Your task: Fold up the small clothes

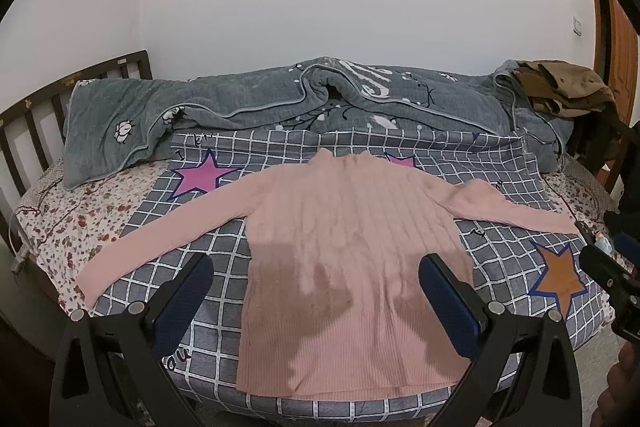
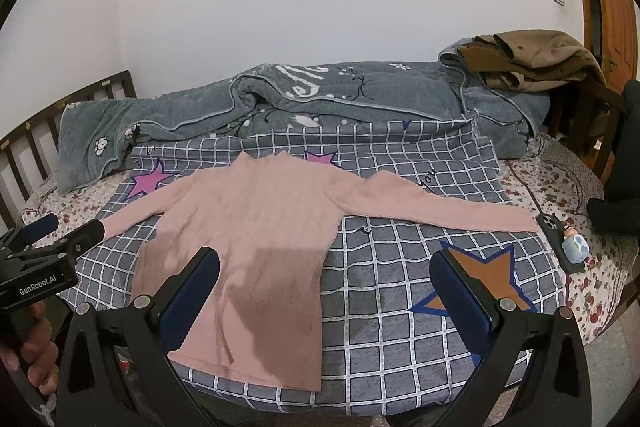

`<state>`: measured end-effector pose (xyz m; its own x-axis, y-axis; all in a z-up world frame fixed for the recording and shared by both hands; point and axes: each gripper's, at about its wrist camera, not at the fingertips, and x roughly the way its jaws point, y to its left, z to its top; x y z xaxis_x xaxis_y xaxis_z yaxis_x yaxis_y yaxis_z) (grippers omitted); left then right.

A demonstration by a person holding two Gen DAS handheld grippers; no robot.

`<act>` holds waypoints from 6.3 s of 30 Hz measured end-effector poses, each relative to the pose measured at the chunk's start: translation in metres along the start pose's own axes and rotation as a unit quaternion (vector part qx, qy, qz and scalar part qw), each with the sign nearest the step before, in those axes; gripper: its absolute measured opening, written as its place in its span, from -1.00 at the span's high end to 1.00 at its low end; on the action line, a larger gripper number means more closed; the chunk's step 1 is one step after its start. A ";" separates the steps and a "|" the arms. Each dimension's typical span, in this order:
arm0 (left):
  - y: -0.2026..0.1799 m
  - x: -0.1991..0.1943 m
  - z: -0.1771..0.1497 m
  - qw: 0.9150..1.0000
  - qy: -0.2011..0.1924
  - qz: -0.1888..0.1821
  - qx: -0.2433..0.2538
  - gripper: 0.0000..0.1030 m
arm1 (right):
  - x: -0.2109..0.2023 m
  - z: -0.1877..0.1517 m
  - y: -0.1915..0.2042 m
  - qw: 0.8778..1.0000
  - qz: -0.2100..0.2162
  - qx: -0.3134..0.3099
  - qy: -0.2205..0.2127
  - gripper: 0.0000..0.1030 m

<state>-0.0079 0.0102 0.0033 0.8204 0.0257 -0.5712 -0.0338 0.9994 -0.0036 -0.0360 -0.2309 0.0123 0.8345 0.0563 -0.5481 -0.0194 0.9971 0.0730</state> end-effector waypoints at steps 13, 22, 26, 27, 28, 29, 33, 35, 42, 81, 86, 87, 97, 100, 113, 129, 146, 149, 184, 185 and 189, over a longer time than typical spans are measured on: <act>0.000 -0.001 0.002 1.000 0.003 -0.001 -0.002 -1.00 | 0.000 -0.004 -0.001 1.000 0.001 -0.001 0.000 -1.00; -0.001 -0.002 0.003 1.000 0.003 -0.002 -0.005 -1.00 | -0.001 -0.005 -0.002 1.000 0.004 -0.001 -0.002 -1.00; -0.002 -0.003 0.003 1.000 0.004 -0.004 -0.003 -1.00 | -0.003 -0.005 -0.001 1.000 0.004 -0.001 -0.004 -1.00; -0.003 -0.003 0.003 1.000 0.004 -0.004 -0.003 -1.00 | -0.003 -0.005 -0.001 1.000 0.004 0.000 -0.005 -1.00; -0.002 -0.003 0.004 1.000 0.004 -0.004 -0.003 -1.00 | -0.004 -0.005 0.000 1.000 0.004 0.000 -0.005 -1.00; -0.003 -0.003 0.004 1.000 0.003 -0.005 -0.003 -1.00 | -0.004 -0.005 0.000 1.000 0.005 -0.001 -0.005 -1.00; -0.002 -0.003 0.004 1.000 0.002 -0.006 -0.002 -1.00 | -0.005 -0.005 0.000 1.000 0.004 -0.002 -0.006 -1.00; -0.003 -0.003 0.004 1.000 0.002 -0.007 -0.002 -1.00 | -0.005 -0.004 0.000 1.000 0.003 -0.001 -0.005 -1.00; -0.002 -0.003 0.004 1.000 0.002 -0.004 -0.007 -1.00 | -0.007 -0.003 0.003 1.000 0.002 -0.005 -0.009 -1.00; 0.340 0.166 -0.124 0.915 0.060 0.081 -0.391 -0.96 | 0.135 -0.023 0.068 0.997 -0.004 -0.064 0.048 -0.99; 0.364 0.174 -0.125 0.911 0.050 0.089 -0.400 -0.81 | 0.157 -0.022 0.073 0.997 0.004 -0.052 0.064 -0.99; 0.367 0.175 -0.126 0.909 0.049 0.091 -0.405 -0.72 | 0.163 -0.021 0.073 0.996 0.005 -0.051 0.068 -0.99; 0.384 0.165 -0.114 0.902 0.036 0.156 -0.402 0.73 | 0.187 -0.015 0.069 0.996 0.015 -0.057 0.062 -0.99; 0.379 0.157 -0.094 0.910 0.029 0.175 -0.374 0.77 | 0.196 -0.006 0.061 0.997 0.021 -0.056 0.055 -0.99; 0.236 0.151 0.059 0.964 -0.028 0.163 -0.207 0.79 | 0.213 0.023 -0.003 0.996 0.087 -0.031 -0.007 -0.99; -0.068 0.257 0.113 0.999 0.003 -0.005 -0.032 0.79 | 0.198 -0.002 -0.136 0.994 0.041 0.092 -0.049 -1.00; -0.121 0.288 0.070 0.996 0.067 -0.061 0.008 -0.72 | 0.224 0.000 -0.109 0.997 0.048 0.053 -0.013 -0.99; -0.074 0.278 0.073 0.998 0.041 -0.033 -0.022 -0.74 | 0.227 -0.001 -0.093 0.997 0.063 0.039 -0.008 -0.99; 0.103 0.331 0.028 0.988 0.102 0.075 -0.089 -0.41 | 0.204 0.000 -0.184 0.992 -0.101 0.074 -0.001 0.02; 0.103 0.332 0.028 0.988 0.103 0.076 -0.088 -0.41 | 0.198 -0.002 -0.198 0.990 -0.115 0.081 0.000 0.02; 0.100 0.332 0.028 0.988 0.104 0.087 -0.079 -0.44 | 0.186 -0.013 -0.259 0.983 -0.130 0.126 0.019 0.01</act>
<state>0.2767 0.1195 -0.1639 0.6599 0.1746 -0.7307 -0.2657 0.9640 -0.0095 0.1172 -0.4780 -0.1192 0.7725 -0.1921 -0.6053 0.3330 0.9342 0.1284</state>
